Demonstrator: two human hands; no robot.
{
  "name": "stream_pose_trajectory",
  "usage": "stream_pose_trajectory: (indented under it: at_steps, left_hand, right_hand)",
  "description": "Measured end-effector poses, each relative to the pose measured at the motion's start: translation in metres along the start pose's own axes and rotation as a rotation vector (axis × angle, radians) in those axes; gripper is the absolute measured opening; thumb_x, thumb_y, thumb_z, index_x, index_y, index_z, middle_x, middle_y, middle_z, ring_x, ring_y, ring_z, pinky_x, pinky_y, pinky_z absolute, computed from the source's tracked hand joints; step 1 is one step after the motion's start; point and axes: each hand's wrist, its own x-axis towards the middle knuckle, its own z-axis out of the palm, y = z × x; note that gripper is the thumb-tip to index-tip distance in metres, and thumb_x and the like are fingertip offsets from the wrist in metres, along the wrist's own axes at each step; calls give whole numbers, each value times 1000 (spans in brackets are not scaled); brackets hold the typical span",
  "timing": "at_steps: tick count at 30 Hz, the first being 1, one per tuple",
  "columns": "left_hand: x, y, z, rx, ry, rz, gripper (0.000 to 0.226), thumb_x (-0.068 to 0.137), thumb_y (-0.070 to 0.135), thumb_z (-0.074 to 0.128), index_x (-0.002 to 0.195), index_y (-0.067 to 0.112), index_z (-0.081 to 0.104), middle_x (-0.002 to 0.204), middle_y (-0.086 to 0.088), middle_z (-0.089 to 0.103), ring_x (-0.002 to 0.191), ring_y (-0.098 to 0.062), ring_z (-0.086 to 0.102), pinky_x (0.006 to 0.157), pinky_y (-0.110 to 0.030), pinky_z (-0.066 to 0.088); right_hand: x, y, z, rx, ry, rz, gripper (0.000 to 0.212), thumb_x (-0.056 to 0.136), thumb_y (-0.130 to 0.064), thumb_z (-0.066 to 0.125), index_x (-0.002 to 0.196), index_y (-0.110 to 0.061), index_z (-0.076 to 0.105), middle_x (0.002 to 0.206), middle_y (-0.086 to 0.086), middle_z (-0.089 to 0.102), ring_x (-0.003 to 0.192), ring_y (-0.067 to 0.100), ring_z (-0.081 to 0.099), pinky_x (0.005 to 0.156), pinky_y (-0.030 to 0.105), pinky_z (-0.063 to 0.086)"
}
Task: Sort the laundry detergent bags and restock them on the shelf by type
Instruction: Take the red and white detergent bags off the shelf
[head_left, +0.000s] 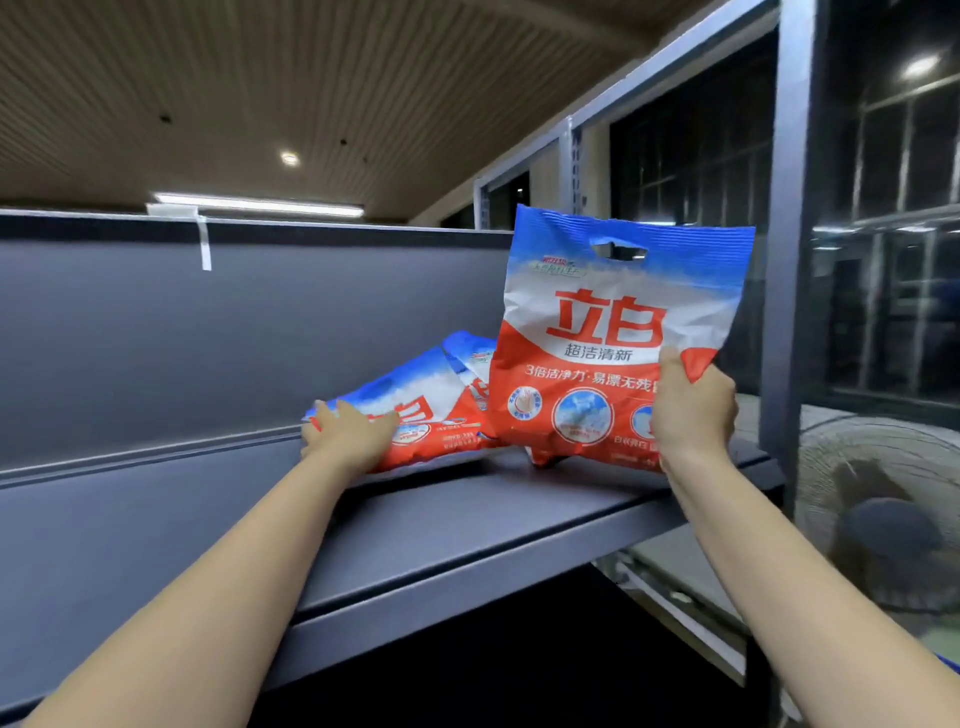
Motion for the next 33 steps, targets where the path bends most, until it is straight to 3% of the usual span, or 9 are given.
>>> stream_pose_trajectory:
  at_steps: [3, 6, 9, 11, 13, 15, 18, 21, 33]
  left_hand:
    - [-8, -1, -10, 138, -119, 150, 75, 83, 70, 41, 140, 21, 42, 150, -4, 35, 140, -30, 24, 113, -37, 17]
    - [-23, 1, -24, 56, -272, 190, 89, 72, 73, 59, 143, 25, 37, 152, -1, 29, 142, -24, 17, 114, -33, 15]
    - [-28, 0, -27, 135, -270, 234, 120, 37, 81, 63, 142, 27, 38, 146, 1, 37, 138, -23, 23, 112, -33, 21]
    - [-22, 1, -26, 81, -204, 256, 99, 50, 71, 73, 133, 22, 48, 135, 1, 49, 128, -21, 40, 104, -30, 32]
    - [-17, 4, -25, 142, -97, 295, 70, 70, 60, 72, 124, 20, 55, 128, -1, 55, 117, -22, 49, 94, -31, 41]
    - [-17, 10, -24, 299, -35, 276, 65, 75, 64, 63, 127, 26, 53, 127, -1, 54, 119, -23, 47, 95, -36, 41]
    - [-22, 15, -23, 395, -47, 228, 61, 79, 63, 58, 128, 27, 51, 130, 2, 53, 119, -22, 48, 94, -37, 39]
    - [-30, 18, -21, 312, -85, 249, 48, 84, 52, 59, 119, 19, 56, 118, -2, 59, 100, -22, 53, 86, -34, 45]
    - [-91, 12, -44, 298, 75, 201, 33, 87, 42, 49, 106, 18, 63, 106, -1, 65, 94, -23, 57, 74, -33, 46]
  right_hand:
    - [26, -1, 39, 106, -57, 112, 34, 89, -42, 48, 93, -12, 65, 92, 5, 68, 85, 29, 64, 83, 40, 52]
    - [43, -9, 82, 253, -135, 225, 30, 95, -32, 45, 105, -9, 62, 106, 8, 65, 93, 26, 62, 80, 33, 53]
    - [45, -9, 116, 197, -558, 319, 6, 94, -20, 53, 90, -16, 54, 103, 6, 54, 88, 21, 53, 65, 23, 50]
    - [37, -3, 125, 2, -789, 263, 14, 86, -21, 65, 80, -14, 55, 98, 11, 57, 80, 20, 55, 76, 33, 50]
    - [28, 1, 128, -162, -705, 78, 31, 78, -26, 75, 94, -7, 57, 103, 15, 59, 89, 24, 57, 85, 37, 47]
    - [20, 0, 124, -250, -551, -150, 56, 77, -24, 76, 120, -4, 47, 123, 15, 51, 111, 30, 54, 91, 36, 42]
    - [15, 3, 122, -386, -773, -405, 48, 88, -25, 62, 133, -13, 49, 143, 12, 36, 130, 27, 41, 105, 34, 32]
    - [10, 11, 121, -487, -961, -414, 55, 92, -33, 54, 143, -22, 39, 158, 8, 14, 143, 26, 21, 114, 36, 21]
    - [-28, 3, 65, -516, -913, -552, 46, 90, -41, 54, 131, -19, 50, 131, 6, 53, 115, 28, 53, 94, 42, 46]
